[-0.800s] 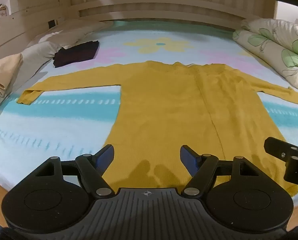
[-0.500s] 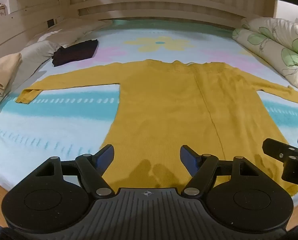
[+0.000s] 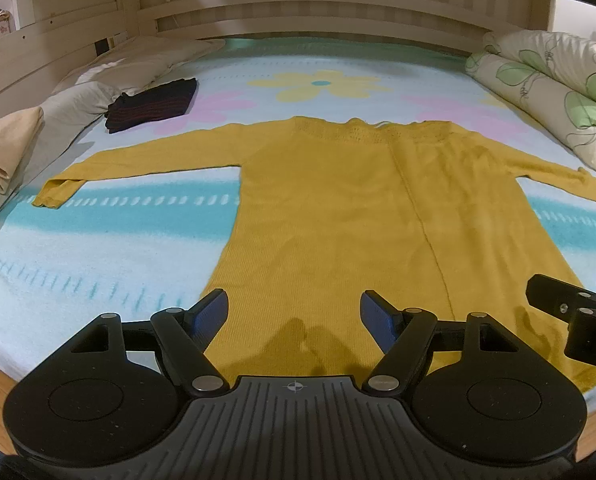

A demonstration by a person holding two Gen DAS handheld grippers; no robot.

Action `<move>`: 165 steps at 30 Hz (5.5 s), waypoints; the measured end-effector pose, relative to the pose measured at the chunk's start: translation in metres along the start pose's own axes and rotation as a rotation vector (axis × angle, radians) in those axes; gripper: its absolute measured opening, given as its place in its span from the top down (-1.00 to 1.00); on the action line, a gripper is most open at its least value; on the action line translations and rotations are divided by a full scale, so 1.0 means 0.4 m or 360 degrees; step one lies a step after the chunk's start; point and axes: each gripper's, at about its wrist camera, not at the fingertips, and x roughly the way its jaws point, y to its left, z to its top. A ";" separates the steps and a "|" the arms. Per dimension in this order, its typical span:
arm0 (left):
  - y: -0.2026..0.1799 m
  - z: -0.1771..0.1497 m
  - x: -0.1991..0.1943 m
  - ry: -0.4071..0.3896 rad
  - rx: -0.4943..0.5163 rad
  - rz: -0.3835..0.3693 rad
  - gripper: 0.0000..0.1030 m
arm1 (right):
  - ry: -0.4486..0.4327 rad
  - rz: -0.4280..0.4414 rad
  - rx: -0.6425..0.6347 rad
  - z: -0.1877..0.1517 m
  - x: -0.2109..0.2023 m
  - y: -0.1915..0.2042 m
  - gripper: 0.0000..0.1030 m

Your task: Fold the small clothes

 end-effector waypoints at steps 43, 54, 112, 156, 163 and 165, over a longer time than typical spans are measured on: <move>0.004 0.004 -0.003 0.0015 0.0007 0.0004 -0.40 | 0.0024 0.0004 0.0014 -0.009 0.002 0.027 -0.92; 0.004 0.004 -0.003 0.0017 0.0006 0.0005 -0.40 | 0.0046 0.0005 0.0028 -0.001 0.004 0.015 -0.92; -0.179 0.414 0.368 0.0091 0.0219 -0.0115 -0.08 | 0.0150 -0.0644 0.1333 0.267 0.379 -1.130 -0.19; 0.267 0.491 0.354 0.0079 -0.0227 0.0176 -0.08 | 0.0353 0.0709 0.0076 0.501 0.666 0.293 0.56; 0.254 0.484 0.394 0.0121 -0.0226 0.0100 -0.08 | 0.0285 0.0694 0.0042 0.502 0.594 0.195 0.23; 0.237 0.481 0.403 0.0124 -0.0211 0.0071 -0.08 | 0.0247 0.0590 0.0084 0.520 0.583 0.101 0.23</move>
